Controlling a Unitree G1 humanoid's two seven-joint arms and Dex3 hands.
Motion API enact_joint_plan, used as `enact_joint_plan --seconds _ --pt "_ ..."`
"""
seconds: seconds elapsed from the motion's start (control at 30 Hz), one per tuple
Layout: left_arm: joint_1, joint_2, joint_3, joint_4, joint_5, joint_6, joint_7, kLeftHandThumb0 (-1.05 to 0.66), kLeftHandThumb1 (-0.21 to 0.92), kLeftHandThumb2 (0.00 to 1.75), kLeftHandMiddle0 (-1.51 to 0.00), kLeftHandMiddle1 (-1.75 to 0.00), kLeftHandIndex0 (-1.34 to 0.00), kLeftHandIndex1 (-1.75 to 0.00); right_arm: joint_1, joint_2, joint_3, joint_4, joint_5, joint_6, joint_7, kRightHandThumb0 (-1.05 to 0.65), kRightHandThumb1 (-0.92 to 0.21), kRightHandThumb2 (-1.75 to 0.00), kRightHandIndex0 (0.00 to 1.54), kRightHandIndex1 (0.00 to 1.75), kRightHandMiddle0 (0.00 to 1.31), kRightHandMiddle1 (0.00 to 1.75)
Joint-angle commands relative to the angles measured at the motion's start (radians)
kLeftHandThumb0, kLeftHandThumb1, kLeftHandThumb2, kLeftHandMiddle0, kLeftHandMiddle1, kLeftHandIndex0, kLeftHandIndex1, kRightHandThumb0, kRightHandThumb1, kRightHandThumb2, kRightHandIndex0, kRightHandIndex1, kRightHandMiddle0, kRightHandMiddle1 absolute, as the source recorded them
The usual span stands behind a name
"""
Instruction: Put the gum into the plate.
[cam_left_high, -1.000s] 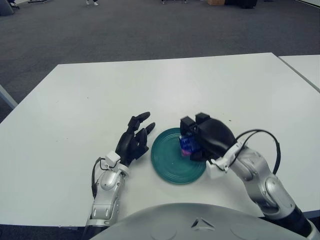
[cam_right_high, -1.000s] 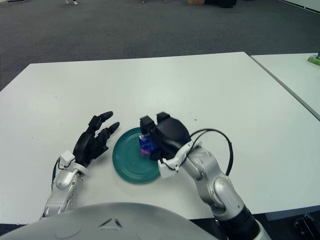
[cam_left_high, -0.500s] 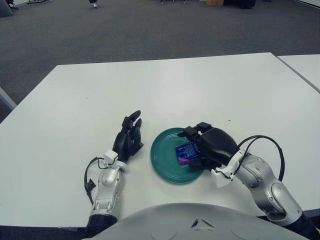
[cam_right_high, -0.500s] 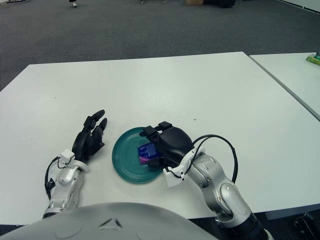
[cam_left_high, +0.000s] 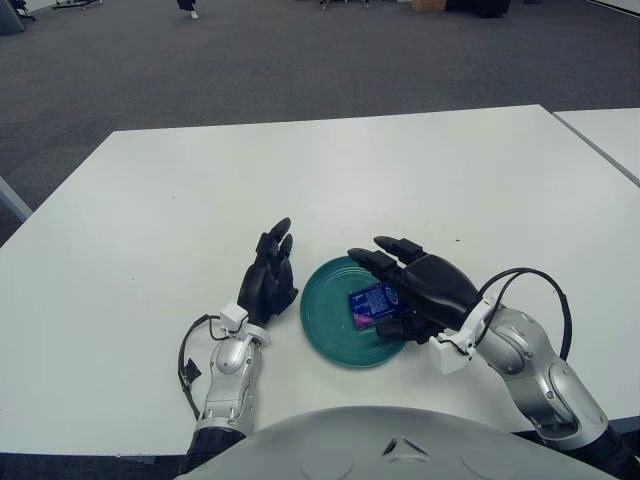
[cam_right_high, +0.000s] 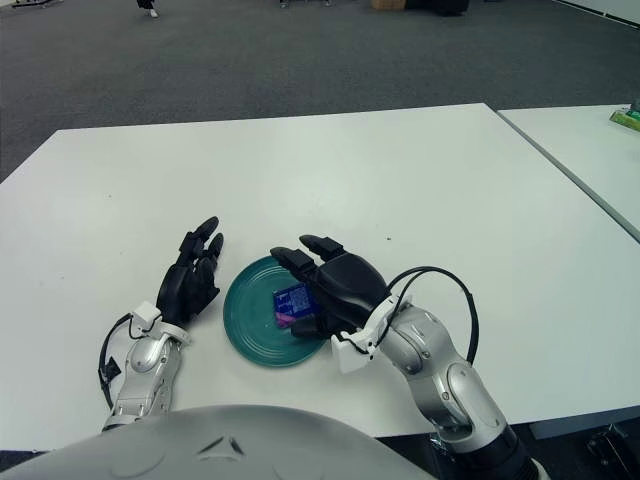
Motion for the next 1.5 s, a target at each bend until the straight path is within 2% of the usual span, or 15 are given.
enact_joint_plan --seconds 0.0,0.3,0.43,0.53,0.57,0.67,0.7,0.73,0.8,0.87,0.97,1.07,1.23,1.37,1.47 --pt "-0.008 -0.015 -0.002 -0.018 -0.002 0.049 0.031 -1.05 0.92 0.68 -0.13 -0.01 0.00 -0.40 -0.003 0.019 -0.016 0.006 0.004 0.003 -0.034 -1.05 -0.92 -0.75 0.00 0.00 0.00 0.00" --pt "0.008 -0.029 -0.025 -0.087 0.058 0.132 0.092 -1.01 0.92 0.69 -0.15 -0.01 0.00 -0.45 0.005 0.056 -0.031 -0.005 -0.026 0.038 -0.072 -1.05 -0.92 -0.68 0.00 0.00 0.00 0.00" --pt "0.030 -0.019 -0.038 -0.119 0.060 0.153 0.080 -1.01 0.92 0.70 -0.15 -0.01 0.00 -0.44 0.002 0.094 -0.077 -0.002 0.021 0.047 -0.130 -1.05 -0.92 -0.67 0.00 0.00 0.00 0.00" --pt "0.043 -0.016 -0.045 -0.136 0.050 0.158 0.072 -1.03 0.92 0.71 -0.14 0.00 0.00 -0.42 -0.036 0.118 -0.168 0.075 0.161 -0.007 -0.216 -1.05 -0.92 -0.68 0.00 0.00 0.00 0.00" --pt "0.046 -0.015 -0.046 -0.138 0.044 0.155 0.067 -1.04 0.92 0.71 -0.13 0.00 0.00 -0.42 -0.042 0.155 -0.200 0.104 0.233 -0.025 -0.257 -1.05 -0.92 -0.69 0.00 0.00 0.00 0.00" --pt "0.049 -0.013 -0.048 -0.138 0.033 0.149 0.057 -1.04 0.92 0.72 -0.12 0.00 0.00 -0.39 -0.043 0.238 -0.239 0.153 0.364 -0.059 -0.335 -1.05 -0.92 -0.70 0.00 0.00 0.02 0.01" --pt "0.051 -0.012 -0.049 -0.138 0.031 0.147 0.055 -1.05 0.92 0.72 -0.12 0.00 0.00 -0.39 -0.044 0.292 -0.244 0.167 0.417 -0.062 -0.368 -1.05 -0.92 -0.70 0.00 0.00 0.02 0.01" --pt "0.053 -0.011 -0.049 -0.138 0.030 0.143 0.053 -1.05 0.92 0.71 -0.12 0.00 0.00 -0.39 -0.052 0.356 -0.262 0.180 0.487 -0.041 -0.399 -1.05 -0.92 -0.69 0.02 0.01 0.05 0.03" --pt "0.058 -0.010 -0.050 -0.139 0.032 0.136 0.052 -1.05 0.92 0.70 -0.13 0.00 0.00 -0.41 -0.067 0.424 -0.293 0.206 0.579 -0.014 -0.432 -1.05 -0.92 -0.70 0.08 0.00 0.04 0.15" --pt "0.061 -0.010 -0.052 -0.140 0.034 0.133 0.053 -1.05 0.92 0.69 -0.13 -0.01 0.00 -0.43 -0.075 0.435 -0.311 0.225 0.614 -0.008 -0.438 -1.03 -0.92 -0.72 0.12 0.01 0.01 0.29" --pt "0.069 -0.008 -0.049 -0.135 0.029 0.119 0.050 -1.05 0.92 0.70 -0.14 -0.01 0.00 -0.46 -0.074 0.442 -0.374 0.297 0.746 -0.009 -0.409 -1.01 -0.92 -0.75 0.14 0.01 0.00 0.38" --pt "0.066 -0.006 -0.033 -0.092 0.025 0.091 0.052 -1.05 0.92 0.71 -0.16 -0.01 0.00 -0.50 -0.038 0.463 -0.419 0.316 0.855 0.017 -0.387 -0.98 -0.92 -0.79 0.17 0.01 0.00 0.47" --pt "0.061 0.007 -0.010 -0.075 0.058 0.083 0.090 -0.99 0.92 0.74 -0.30 -0.04 0.00 -0.73 0.017 0.456 -0.438 0.294 0.901 0.059 -0.375 -0.95 -0.92 -0.83 0.23 0.02 0.00 0.58" --pt "0.089 0.034 0.008 -0.143 0.091 0.161 0.119 -0.88 0.92 0.73 -0.41 -0.07 -0.03 -0.85 0.049 0.434 -0.448 0.313 0.906 0.087 -0.361 -0.95 -0.92 -0.85 0.25 0.02 0.00 0.67" --pt "0.163 0.032 0.009 -0.288 0.126 0.267 0.161 -0.81 0.92 0.74 -0.46 -0.08 -0.06 -0.89 0.072 0.425 -0.447 0.348 0.894 0.123 -0.360 -0.94 -0.92 -0.87 0.27 0.02 0.00 0.75"
